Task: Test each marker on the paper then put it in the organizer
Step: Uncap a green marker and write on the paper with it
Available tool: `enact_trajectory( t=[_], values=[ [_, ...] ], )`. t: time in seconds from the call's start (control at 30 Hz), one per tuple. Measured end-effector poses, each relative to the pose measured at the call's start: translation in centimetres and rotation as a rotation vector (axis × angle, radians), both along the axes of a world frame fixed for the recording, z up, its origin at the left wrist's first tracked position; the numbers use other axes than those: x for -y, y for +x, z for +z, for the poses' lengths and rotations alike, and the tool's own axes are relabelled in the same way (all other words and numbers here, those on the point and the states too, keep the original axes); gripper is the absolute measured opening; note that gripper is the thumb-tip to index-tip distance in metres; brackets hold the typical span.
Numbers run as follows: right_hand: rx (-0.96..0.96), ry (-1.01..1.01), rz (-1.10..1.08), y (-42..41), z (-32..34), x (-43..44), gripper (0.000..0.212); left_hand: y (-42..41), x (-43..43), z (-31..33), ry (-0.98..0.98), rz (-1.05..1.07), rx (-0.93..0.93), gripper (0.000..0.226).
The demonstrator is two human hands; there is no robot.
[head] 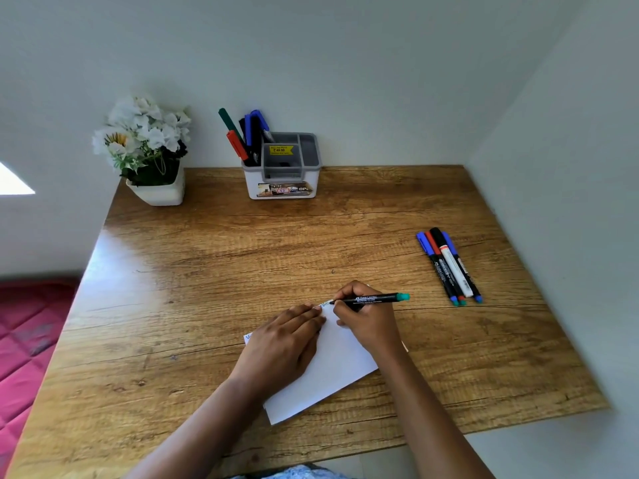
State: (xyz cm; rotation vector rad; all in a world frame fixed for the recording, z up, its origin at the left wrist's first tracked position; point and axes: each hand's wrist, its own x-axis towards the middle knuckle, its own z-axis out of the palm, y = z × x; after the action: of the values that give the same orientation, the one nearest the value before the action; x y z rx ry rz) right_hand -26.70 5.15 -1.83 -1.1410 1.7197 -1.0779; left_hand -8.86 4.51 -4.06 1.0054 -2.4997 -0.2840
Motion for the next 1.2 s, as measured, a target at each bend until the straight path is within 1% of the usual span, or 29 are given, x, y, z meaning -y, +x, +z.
enact_trajectory(
  t=[0.37,0.53,0.67,0.9,0.97,1.1,1.2],
  values=[
    [0.015,0.009,-0.009,-0.1,-0.2,0.1,0.016,0.0,0.0,0.1,0.008,0.006,0.008,0.037],
    [0.023,0.007,-0.031,0.0,-0.2,0.1,0.011,0.0,-0.1,0.3,0.008,0.006,0.008,0.037],
    [0.033,0.020,-0.005,-0.1,-0.2,0.2,0.007,0.0,0.0,0.2,-0.004,0.012,-0.001,0.037],
    [0.012,0.016,-0.015,-0.1,-0.2,0.1,0.006,-0.1,0.0,0.1,0.012,-0.001,-0.028,0.037],
    [0.067,0.002,-0.046,-0.3,0.2,0.2,0.008,-0.1,0.0,0.2,0.024,0.003,-0.027,0.037],
    [0.392,-0.009,-0.172,-1.1,1.6,0.8,0.013,0.0,0.1,0.6,0.085,0.030,-0.028,0.035],
    [0.497,0.035,-0.126,-1.2,2.6,1.2,0.016,0.1,0.4,1.7,0.122,0.064,0.003,0.033]
  ],
)
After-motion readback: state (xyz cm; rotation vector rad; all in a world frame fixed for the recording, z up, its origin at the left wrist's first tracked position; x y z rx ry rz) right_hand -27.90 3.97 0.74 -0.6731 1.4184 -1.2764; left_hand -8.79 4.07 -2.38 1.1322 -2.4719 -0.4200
